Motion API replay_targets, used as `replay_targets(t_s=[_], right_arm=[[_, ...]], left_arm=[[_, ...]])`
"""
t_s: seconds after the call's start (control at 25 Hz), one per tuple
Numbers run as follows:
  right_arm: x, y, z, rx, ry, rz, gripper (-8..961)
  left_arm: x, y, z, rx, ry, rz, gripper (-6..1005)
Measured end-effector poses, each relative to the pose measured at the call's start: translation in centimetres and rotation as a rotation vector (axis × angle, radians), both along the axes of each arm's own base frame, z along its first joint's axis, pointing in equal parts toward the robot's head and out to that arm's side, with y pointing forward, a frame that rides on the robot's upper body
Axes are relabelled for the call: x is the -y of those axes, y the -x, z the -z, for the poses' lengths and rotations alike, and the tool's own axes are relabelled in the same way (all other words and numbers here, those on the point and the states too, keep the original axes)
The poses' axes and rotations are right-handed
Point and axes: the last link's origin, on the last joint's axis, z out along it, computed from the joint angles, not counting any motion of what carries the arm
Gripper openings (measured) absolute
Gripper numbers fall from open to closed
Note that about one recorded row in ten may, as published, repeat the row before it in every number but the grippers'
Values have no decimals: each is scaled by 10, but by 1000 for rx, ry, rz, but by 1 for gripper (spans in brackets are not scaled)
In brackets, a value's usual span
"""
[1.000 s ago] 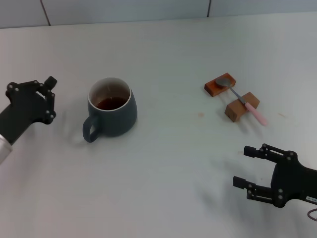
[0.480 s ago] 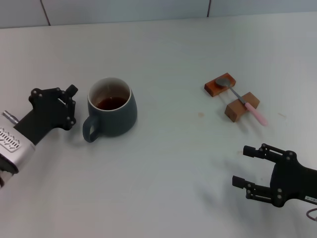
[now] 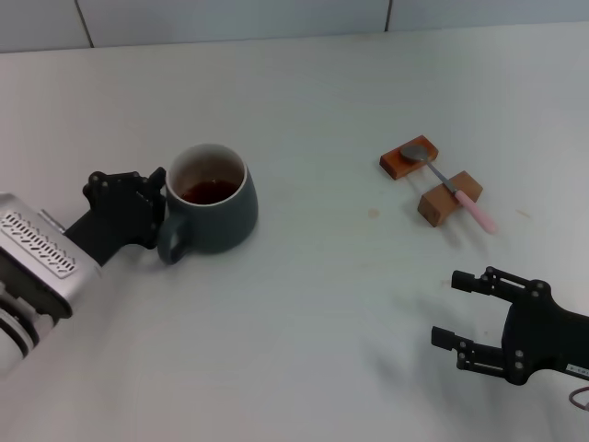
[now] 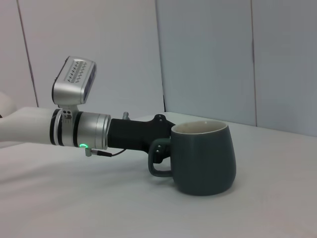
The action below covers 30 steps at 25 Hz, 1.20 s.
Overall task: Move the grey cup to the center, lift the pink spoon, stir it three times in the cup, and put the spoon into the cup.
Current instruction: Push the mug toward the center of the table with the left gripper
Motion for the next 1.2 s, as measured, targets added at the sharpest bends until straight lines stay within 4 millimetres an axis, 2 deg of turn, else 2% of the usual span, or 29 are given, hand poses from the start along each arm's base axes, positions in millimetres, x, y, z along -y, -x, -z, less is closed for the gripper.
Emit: replay_targets(t_s=[0.48, 0.64, 0.96, 1.2], right_arm=[[0, 0, 0, 3, -3, -6, 763], [0, 0, 0, 3, -3, -7, 763], [0, 0, 0, 3, -3, -8, 763], [0, 0, -1, 3, -3, -9, 763]], left_arm=[[-3, -20, 17, 43, 34, -23, -1], [-3, -37, 30, 66, 71, -24, -2], [1, -57, 46, 84, 126, -11, -2], [4, -65, 52, 85, 154, -2, -2]])
